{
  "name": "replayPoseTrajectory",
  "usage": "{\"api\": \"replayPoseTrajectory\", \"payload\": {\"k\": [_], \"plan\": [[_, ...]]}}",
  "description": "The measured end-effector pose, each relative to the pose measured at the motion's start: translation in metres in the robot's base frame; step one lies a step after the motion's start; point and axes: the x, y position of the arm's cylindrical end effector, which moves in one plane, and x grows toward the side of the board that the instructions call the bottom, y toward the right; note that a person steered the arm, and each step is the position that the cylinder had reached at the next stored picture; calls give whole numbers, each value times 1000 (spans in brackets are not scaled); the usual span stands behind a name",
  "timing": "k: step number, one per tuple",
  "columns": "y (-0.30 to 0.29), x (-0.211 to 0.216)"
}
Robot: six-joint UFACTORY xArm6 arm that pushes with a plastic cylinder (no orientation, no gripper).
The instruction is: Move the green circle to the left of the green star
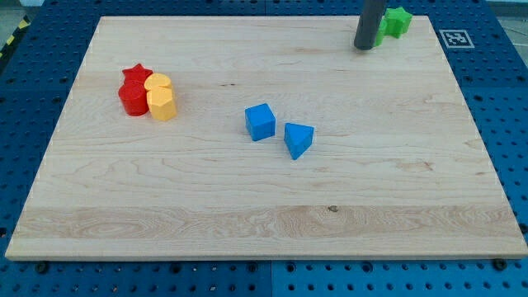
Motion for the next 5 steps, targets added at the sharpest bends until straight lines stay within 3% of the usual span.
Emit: {"api": "replayPoseTrajectory", "payload": {"k": [5], "plan": [[37, 28]]}}
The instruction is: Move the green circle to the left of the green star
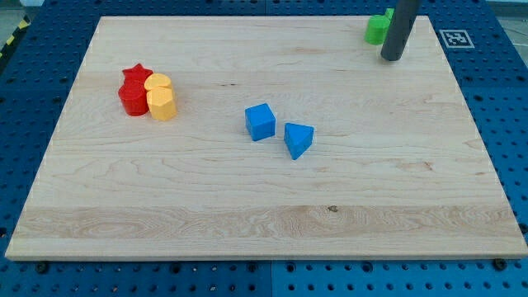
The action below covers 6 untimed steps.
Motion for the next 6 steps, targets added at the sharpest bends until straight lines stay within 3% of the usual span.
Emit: {"api": "replayPoseTrajectory", "payload": {"k": [6], "plan": [[0, -35]]}}
